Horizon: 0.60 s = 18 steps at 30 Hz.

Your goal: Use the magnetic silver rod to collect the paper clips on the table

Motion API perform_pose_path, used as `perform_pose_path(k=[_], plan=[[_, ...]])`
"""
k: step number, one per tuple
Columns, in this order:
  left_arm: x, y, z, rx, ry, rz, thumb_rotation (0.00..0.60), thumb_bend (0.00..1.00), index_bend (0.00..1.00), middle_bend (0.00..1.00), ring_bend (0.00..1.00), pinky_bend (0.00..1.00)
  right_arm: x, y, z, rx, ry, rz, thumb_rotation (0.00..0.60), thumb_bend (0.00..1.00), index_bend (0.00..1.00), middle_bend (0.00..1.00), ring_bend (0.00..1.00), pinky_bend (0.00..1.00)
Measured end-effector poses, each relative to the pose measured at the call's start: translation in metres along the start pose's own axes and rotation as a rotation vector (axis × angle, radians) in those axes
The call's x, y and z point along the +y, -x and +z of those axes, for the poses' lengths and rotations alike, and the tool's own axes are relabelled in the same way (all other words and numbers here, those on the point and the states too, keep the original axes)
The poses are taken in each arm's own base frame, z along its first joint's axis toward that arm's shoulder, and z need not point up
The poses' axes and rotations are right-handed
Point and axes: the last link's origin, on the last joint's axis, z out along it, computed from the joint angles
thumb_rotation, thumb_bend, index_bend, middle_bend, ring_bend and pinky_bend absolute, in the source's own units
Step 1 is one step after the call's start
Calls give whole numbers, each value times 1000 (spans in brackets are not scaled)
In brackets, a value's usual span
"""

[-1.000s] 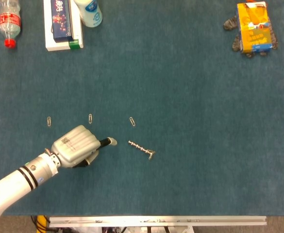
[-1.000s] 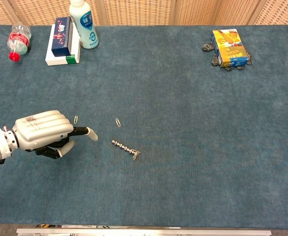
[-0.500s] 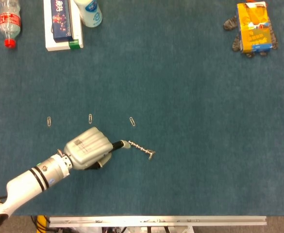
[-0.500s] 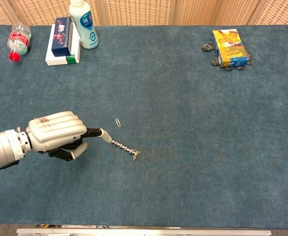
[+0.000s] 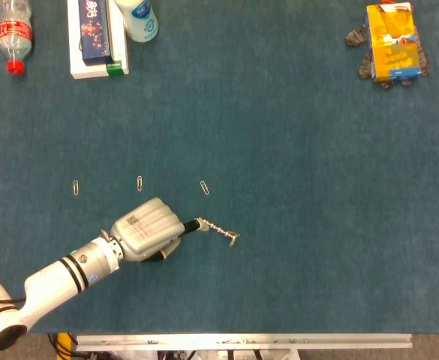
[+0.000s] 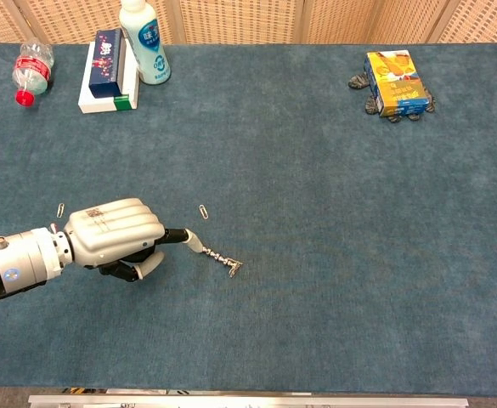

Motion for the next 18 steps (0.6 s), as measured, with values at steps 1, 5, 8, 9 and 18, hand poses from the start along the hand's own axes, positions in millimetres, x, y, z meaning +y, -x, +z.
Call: perform_pose_path(k=[1, 5, 8, 9, 18], plan=[[0, 0, 1, -1, -2, -1, 600, 696, 211, 1000, 892, 777, 0, 0, 0, 0, 0, 0, 600, 290, 241, 155, 0, 9], [0, -1, 5, 1, -6, -4, 600, 697, 211, 1000, 892, 777, 0, 0, 0, 1, 1, -2, 600, 290, 241, 155, 0, 9], [-1, -2, 7, 1, -12, -6, 600, 696, 211, 1000, 892, 777, 0, 0, 1, 2, 3, -3, 600, 308, 241, 155, 0, 9], [-1, -3, 8, 0, -14, -6, 600, 696, 211, 1000, 892, 777, 0, 1, 1, 3, 5, -5, 600, 312, 241, 155, 0, 9], [-4, -4, 12, -12, -34, 3, 600, 731, 210, 1000, 892, 777, 3, 1, 1, 8, 17, -5, 600, 316, 241, 155, 0, 9]])
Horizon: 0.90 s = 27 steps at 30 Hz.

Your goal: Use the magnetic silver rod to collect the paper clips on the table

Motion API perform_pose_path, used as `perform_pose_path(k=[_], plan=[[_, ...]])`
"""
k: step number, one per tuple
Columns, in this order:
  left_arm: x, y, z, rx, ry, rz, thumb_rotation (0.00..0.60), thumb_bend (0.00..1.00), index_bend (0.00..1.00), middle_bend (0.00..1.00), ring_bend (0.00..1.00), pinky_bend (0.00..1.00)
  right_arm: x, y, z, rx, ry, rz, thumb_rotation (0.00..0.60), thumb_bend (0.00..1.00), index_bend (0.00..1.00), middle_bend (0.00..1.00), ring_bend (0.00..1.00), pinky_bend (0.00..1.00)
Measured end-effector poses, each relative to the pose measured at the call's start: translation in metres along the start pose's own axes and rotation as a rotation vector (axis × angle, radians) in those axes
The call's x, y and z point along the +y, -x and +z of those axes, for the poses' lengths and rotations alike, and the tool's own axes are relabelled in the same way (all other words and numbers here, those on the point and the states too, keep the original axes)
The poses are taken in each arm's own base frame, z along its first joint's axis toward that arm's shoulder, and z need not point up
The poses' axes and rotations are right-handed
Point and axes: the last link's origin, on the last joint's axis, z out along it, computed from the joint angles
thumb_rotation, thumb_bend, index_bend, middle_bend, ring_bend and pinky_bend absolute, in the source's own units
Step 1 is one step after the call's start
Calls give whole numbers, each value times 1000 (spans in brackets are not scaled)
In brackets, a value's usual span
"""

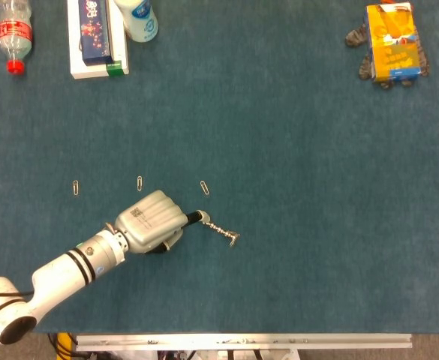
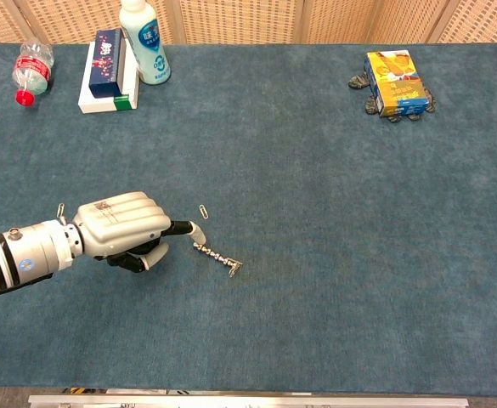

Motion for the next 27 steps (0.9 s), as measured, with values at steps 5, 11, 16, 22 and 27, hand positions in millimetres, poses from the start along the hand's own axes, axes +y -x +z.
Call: perform_pose_path(k=[5, 11, 16, 22, 27], plan=[[-1, 2, 3, -12, -8, 9, 600, 733, 206, 1000, 892, 777, 2, 0, 1, 6, 11, -10, 600, 317, 241, 155, 0, 9], [0, 4, 5, -19, -11, 11, 600, 733, 206, 1000, 892, 777, 5, -1, 1, 9, 22, -6, 600, 317, 241, 155, 0, 9], [2, 4, 7, -24, -10, 9, 600, 733, 202, 1000, 892, 777, 6, -1, 1, 11, 27, -5, 600, 318, 241, 155, 0, 9], [4, 4, 8, -31, -8, 7, 600, 733, 193, 1000, 892, 777, 7, -2, 1, 16, 32, 1, 600, 356, 241, 155, 0, 9], [6, 4, 10, -37, -5, 9, 600, 733, 186, 1000, 892, 778, 8, -1, 1, 16, 33, -7, 600, 369, 241, 156, 0, 9]])
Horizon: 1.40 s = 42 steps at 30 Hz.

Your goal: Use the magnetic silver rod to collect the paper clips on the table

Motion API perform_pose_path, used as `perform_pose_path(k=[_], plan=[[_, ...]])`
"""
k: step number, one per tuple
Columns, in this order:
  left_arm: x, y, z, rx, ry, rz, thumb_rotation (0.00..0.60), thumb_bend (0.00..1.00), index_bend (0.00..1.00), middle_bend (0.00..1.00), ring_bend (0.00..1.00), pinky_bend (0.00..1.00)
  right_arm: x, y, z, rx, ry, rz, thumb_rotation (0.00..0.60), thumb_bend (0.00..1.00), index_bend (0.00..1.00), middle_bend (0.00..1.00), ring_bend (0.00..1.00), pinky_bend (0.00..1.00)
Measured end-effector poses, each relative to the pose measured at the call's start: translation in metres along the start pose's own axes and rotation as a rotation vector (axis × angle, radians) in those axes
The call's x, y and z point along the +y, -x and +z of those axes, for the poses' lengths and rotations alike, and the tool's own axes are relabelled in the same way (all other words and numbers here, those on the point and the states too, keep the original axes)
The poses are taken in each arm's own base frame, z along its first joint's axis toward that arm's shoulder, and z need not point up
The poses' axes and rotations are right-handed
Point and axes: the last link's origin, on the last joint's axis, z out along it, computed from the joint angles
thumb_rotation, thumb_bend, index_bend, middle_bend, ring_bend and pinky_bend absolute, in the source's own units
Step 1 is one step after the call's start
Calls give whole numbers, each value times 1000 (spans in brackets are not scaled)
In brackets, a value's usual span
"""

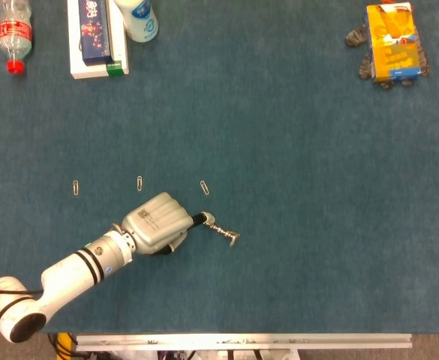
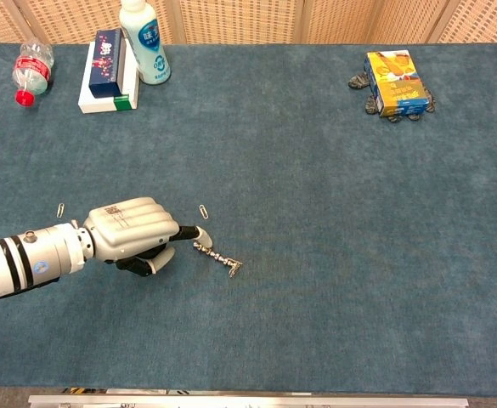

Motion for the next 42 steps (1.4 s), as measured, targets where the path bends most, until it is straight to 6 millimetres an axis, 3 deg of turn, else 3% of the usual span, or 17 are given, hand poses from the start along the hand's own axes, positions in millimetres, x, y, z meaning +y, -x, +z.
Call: perform_pose_path(k=[13, 32, 42], plan=[[-1, 0, 0, -8, -14, 4, 600, 734, 201, 1000, 895, 781, 0, 2, 1, 0, -1, -12, 600, 370, 241, 156, 0, 9], [0, -2, -8, 12, -7, 5, 600, 735, 362, 1000, 895, 781, -4, -1, 2, 1, -12, 9, 600, 369, 241, 156, 0, 9], [-1, -6, -10, 35, -2, -2, 600, 734, 285, 1000, 895, 781, -6, -1, 3, 0, -18, 7, 600, 369, 241, 156, 0, 9]])
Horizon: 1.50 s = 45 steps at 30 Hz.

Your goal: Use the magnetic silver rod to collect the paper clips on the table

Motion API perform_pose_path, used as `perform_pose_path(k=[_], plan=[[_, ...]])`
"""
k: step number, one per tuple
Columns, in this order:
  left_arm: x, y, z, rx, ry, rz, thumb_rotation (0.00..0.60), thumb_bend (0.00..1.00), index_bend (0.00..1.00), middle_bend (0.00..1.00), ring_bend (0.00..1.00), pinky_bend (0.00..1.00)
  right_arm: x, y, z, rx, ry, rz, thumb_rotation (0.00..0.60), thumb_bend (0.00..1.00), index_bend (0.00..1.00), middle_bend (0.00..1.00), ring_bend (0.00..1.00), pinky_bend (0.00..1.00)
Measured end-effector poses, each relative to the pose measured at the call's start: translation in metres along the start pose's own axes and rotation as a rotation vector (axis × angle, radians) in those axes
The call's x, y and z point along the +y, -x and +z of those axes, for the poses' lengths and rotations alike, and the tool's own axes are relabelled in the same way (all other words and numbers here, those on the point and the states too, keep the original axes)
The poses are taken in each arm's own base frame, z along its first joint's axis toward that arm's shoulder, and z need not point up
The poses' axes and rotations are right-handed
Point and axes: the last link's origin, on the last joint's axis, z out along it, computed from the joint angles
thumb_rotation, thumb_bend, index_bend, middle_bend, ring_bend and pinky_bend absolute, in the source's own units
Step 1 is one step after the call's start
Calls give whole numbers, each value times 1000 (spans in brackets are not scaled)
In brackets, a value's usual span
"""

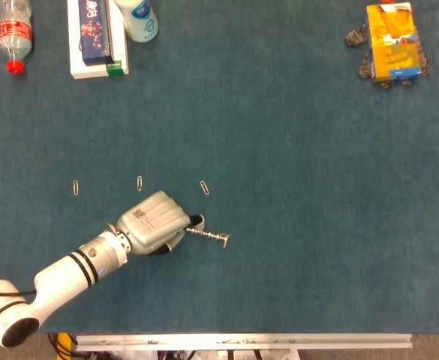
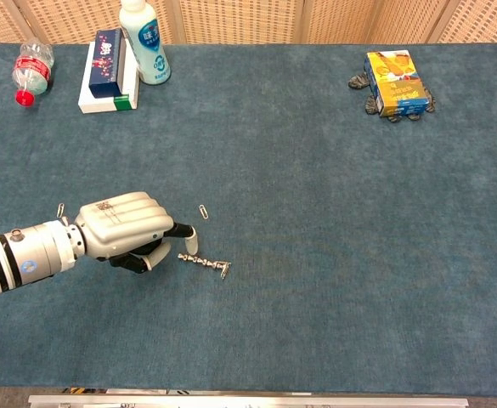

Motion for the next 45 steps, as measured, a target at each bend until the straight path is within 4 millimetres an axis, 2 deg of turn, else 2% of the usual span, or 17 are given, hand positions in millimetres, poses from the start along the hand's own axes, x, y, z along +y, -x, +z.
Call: perform_pose_path(k=[15, 30, 40, 45], plan=[[-6, 7, -2, -37, -28, 21, 600, 734, 283, 1000, 902, 785, 0, 1, 0, -3, 2, 2, 600, 369, 241, 156, 0, 9], [-6, 7, -7, -30, -37, 15, 600, 734, 376, 1000, 903, 787, -2, 2, 0, -4, -4, 5, 600, 369, 241, 156, 0, 9], [-6, 5, -9, -17, -35, 8, 600, 735, 292, 1000, 903, 787, -4, 2, 0, -3, -8, 5, 600, 369, 241, 156, 0, 9], [-7, 8, -9, -35, -37, 15, 600, 734, 282, 1000, 904, 789, -4, 2, -1, -3, -8, 4, 600, 369, 241, 156, 0, 9]])
